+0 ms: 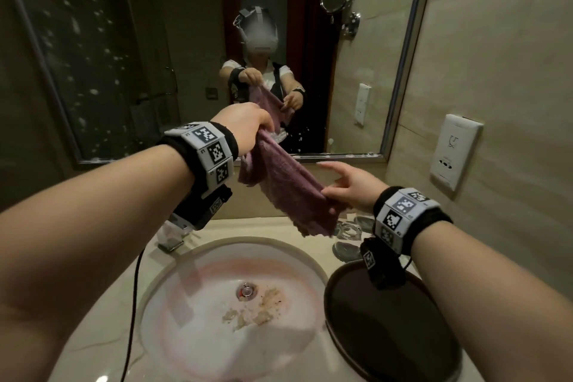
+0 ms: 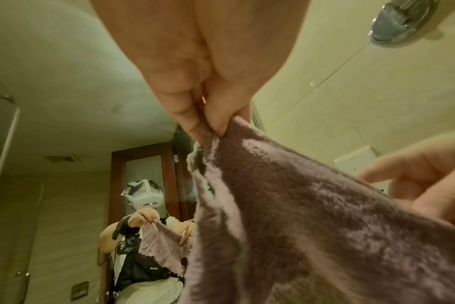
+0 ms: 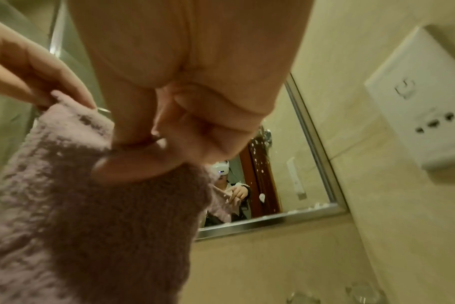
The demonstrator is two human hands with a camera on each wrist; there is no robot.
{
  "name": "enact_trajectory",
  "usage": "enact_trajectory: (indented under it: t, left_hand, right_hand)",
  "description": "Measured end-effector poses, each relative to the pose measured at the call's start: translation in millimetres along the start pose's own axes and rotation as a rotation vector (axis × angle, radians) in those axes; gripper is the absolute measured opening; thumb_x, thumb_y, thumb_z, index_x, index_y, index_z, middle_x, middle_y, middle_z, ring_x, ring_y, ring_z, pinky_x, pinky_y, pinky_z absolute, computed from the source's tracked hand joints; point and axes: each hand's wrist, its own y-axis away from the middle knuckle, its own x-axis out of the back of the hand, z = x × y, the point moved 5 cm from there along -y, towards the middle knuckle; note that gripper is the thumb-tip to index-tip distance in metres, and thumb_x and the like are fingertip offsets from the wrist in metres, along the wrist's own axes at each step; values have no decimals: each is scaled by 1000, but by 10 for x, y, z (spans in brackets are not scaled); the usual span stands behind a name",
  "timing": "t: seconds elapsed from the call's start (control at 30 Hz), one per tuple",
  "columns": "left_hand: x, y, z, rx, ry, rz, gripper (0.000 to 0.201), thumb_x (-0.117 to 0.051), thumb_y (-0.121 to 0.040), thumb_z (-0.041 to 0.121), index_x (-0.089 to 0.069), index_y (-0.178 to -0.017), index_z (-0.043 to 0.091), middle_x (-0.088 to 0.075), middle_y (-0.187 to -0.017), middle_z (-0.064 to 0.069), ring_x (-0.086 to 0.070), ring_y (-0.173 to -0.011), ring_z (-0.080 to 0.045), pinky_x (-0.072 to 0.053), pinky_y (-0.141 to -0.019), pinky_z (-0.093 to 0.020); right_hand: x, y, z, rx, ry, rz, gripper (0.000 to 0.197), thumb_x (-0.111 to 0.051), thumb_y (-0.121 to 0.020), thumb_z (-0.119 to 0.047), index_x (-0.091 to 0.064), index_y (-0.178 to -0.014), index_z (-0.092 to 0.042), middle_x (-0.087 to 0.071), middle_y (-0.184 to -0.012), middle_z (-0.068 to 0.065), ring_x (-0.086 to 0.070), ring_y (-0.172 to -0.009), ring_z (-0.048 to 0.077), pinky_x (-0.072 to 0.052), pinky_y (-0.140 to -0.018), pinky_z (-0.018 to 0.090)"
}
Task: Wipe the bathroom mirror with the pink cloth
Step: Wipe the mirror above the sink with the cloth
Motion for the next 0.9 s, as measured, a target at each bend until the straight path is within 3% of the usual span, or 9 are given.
enact_trajectory:
  t: [0.07,0.13,0.27,0.33,0.4,0.5,0.6,0.77,0.9]
  left_hand:
    - [-45,-3,19,-31,-65,-30,36,-51,-89,2,-66,-115,22,-56,-121,-5,-51,-116,-27,-40,-96,-32]
    - [-100,4,19,-54,-118,-68,36,-52,-88,5,-67,-113,25,-54,-120,-5,-50,-116,-27,-43,-96,-35]
    - [-196,21,-76,-9,-113,-172,19,-63,-82,20,-71,-99,21,-54,-109,-6,-56,-106,-26,-48,-88,-34]
    - [-238,40,-114,-5,-100,-217,28,-70,-77,42,-67,-91,18,-51,-100,-5,-56,-97,-24,-48,-85,-33]
    - [-271,42,-121,-17,-105,-230,37,-64,-79,53,-61,-82,17,-51,-97,-6,-54,-90,-25,-48,-83,-34]
    - [-256,7,-113,-25,-79,-185,28,-57,-88,43,-58,-83,16,-49,-99,-8,-56,-98,-30,-44,-86,-35]
    - [-220,-57,-121,2,-9,-128,28,-56,-90,38,-62,-105,16,-56,-111,-10,-57,-106,-31,-44,-89,-34]
    - [-113,-343,-63,-24,186,-37,24,-54,-92,32,-55,-107,14,-65,-107,-11,-61,-98,-27,-46,-82,-32]
    - [70,-696,78,-60,188,13,28,-57,-90,31,-51,-111,14,-64,-105,-9,-60,-96,-26,-41,-74,-27]
  right_hand:
    - [100,18,-98,4,335,6,29,-63,-87,-19,-64,-115,-27,-70,-94,0,-65,-80,16,-52,-76,25]
    - [185,40,-182,-14,519,55,15,-67,-82,-27,-70,-97,-28,-68,-90,-5,-61,-81,12,-45,-74,21]
    - [381,77,-267,-8,470,230,19,-73,-76,-25,-54,-76,-25,-58,-81,-4,-53,-78,15,-37,-68,22]
    - [445,124,-344,9,440,282,21,-74,-75,-21,-54,-80,-22,-55,-79,-3,-51,-78,16,-35,-66,22]
    - [483,154,-428,26,486,264,25,-74,-75,-19,-61,-97,-17,-53,-79,-4,-50,-81,16,-34,-63,21]
    - [491,150,-539,-2,652,129,40,-72,-79,-26,-63,-116,-13,-59,-100,4,-57,-96,22,-41,-73,21]
    - [563,100,-536,-41,768,69,32,-63,-86,-35,-67,-106,-10,-64,-101,10,-60,-98,27,-42,-72,26]
    - [1008,-55,-542,-185,770,187,24,-57,-88,-33,-68,-104,-19,-65,-94,3,-55,-84,17,-36,-69,21]
    - [1404,-271,-559,-250,611,309,15,-57,-85,-25,-69,-88,-15,-64,-86,8,-57,-82,22,-37,-55,22]
